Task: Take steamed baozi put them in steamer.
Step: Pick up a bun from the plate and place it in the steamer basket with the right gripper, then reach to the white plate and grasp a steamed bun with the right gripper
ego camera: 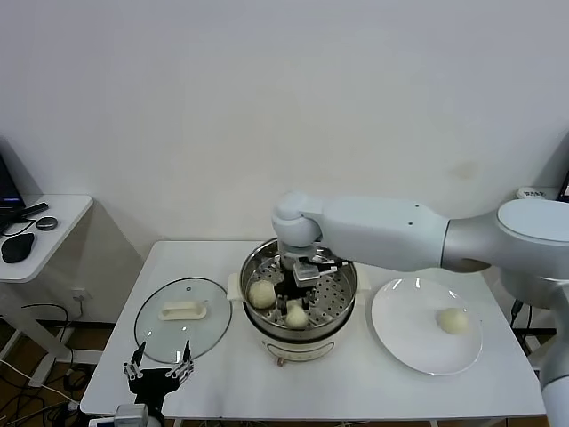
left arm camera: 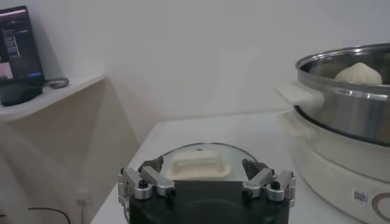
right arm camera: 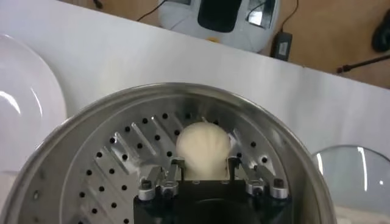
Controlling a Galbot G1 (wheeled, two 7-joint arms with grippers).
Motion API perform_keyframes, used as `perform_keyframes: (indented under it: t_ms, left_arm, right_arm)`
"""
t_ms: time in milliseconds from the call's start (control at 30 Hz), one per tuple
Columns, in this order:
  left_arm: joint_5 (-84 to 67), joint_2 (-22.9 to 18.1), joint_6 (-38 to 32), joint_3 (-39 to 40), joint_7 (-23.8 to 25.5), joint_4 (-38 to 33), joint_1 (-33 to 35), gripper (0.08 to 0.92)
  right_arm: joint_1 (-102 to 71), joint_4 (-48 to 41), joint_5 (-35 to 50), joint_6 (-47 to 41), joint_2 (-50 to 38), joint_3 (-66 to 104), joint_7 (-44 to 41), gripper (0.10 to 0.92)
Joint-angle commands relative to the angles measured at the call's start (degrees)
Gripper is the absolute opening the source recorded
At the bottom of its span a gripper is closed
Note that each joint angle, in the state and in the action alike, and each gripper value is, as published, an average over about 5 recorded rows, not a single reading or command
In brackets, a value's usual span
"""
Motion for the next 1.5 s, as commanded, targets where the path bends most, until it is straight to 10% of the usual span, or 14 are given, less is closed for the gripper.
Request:
perform_keyframes:
  t_ms: [33,533,967,1500]
  left_arm:
    - [0.04,-0.01,0.03,-0.01,-0.02,-0.46,0.16,0.823]
    - [0.18,0.17,0.14,0.57,0.2,-0.52,0.2,0.823]
    - [0.0,1.37,0.43,1.47,0.29,-0.58,0.5,0.823]
    - [-1.18,3.12,1.32,0.58,0.83,-0.71,1.98,0.823]
  right_arm:
    - [0.41,1.77,0.75,-3.13,-0.06,-0.59,0.58,0.449]
    - [5.24,3.77,5.16,-8.95,-6.55,5.09,-0.35,0.808]
    - [15.3,12.26,24.97,-58.87,-35.9,8.35,-1.29,0.823]
    - [-6.67,-0.85,5.76,-57.9,-49.88,24.81,-7.13,0.823]
